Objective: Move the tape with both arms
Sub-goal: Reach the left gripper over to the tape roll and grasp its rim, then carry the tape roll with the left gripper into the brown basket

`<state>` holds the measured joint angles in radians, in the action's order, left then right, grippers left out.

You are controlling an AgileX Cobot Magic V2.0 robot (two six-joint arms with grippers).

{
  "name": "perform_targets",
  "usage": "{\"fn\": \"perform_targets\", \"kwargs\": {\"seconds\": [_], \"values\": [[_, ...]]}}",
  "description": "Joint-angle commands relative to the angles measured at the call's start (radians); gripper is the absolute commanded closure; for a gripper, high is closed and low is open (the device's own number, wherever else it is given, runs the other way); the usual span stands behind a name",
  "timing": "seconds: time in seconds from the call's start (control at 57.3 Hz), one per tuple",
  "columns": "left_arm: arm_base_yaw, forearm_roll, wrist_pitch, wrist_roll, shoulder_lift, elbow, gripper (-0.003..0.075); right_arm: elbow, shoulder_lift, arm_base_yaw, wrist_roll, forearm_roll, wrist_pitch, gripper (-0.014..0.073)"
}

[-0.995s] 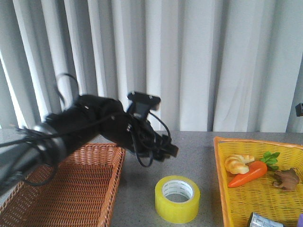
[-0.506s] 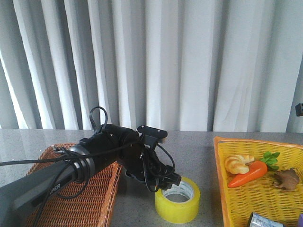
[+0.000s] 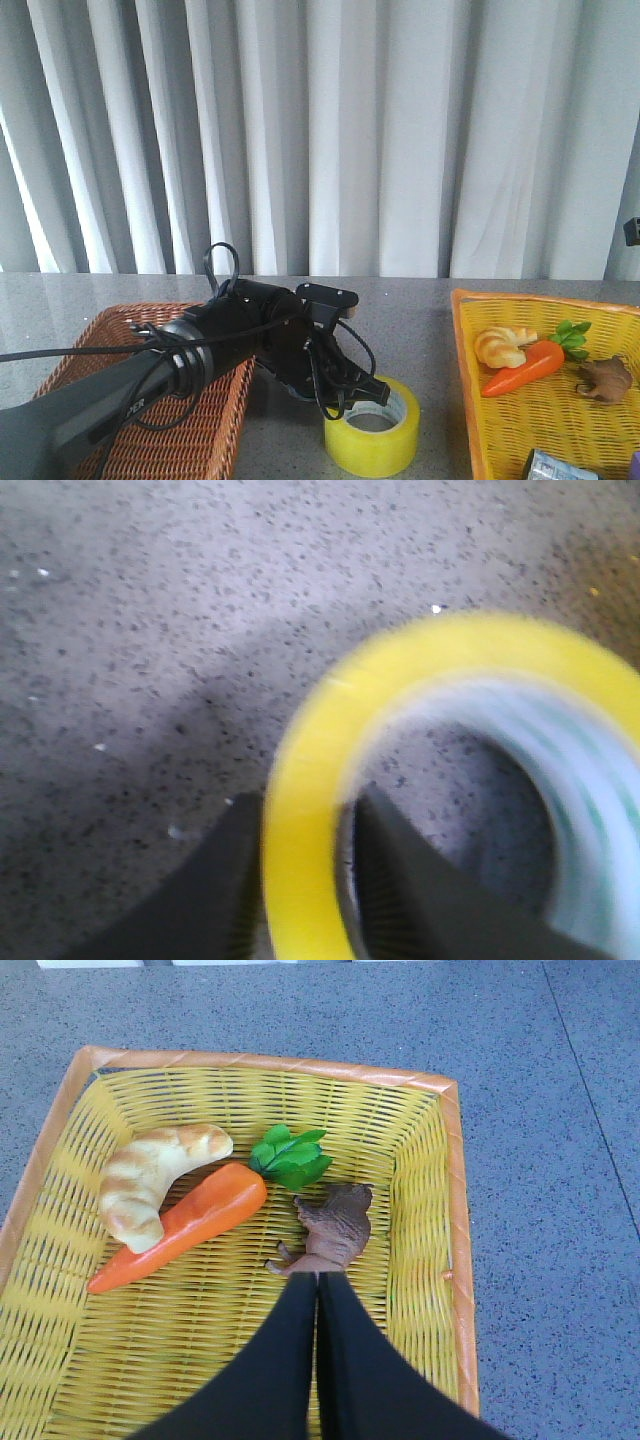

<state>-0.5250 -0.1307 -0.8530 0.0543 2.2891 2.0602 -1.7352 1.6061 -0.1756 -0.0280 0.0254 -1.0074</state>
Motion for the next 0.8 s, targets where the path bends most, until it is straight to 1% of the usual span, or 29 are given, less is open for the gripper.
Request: {"fn": "perform_targets", "kwargs": {"seconds": [0.0, 0.035, 0.262, 0.366, 0.436, 0.576, 0.646, 0.785], "values": [[0.002, 0.009, 0.047, 0.013, -0.067, 0.027, 0.0694, -0.025, -0.04, -0.006, -0.001, 0.004, 0.048, 0.0602], [0.002, 0.01, 0.057, 0.013, -0.077, 0.027, 0.0729, -0.025, -0.04, -0.006, -0.001, 0.004, 0.048, 0.0602], [0.002, 0.014, 0.147, 0.011, -0.174, 0.027, 0.0727, -0.025, -0.04, -0.006, -0.001, 0.004, 0.048, 0.0602], [0.005, 0.054, 0.161, 0.01, -0.24, 0.027, 0.0727, -0.025, -0.04, -0.006, -0.001, 0.004, 0.048, 0.0602], [0.007, 0.118, 0.16, 0.01, -0.285, 0.027, 0.0727, -0.025, -0.04, -0.006, -0.001, 0.004, 0.048, 0.0602], [0.032, 0.229, 0.11, 0.014, -0.379, 0.027, 0.0727, -0.025, -0.04, -0.006, -0.001, 0.004, 0.048, 0.0602], [0.063, 0.241, 0.072, 0.014, -0.41, 0.027, 0.0727, -0.025, -0.04, -0.006, -0.001, 0.004, 0.048, 0.0602], [0.164, 0.24, -0.022, 0.014, -0.452, 0.027, 0.0727, -0.025, -0.04, -0.006, -0.001, 0.004, 0.048, 0.0602]]}}
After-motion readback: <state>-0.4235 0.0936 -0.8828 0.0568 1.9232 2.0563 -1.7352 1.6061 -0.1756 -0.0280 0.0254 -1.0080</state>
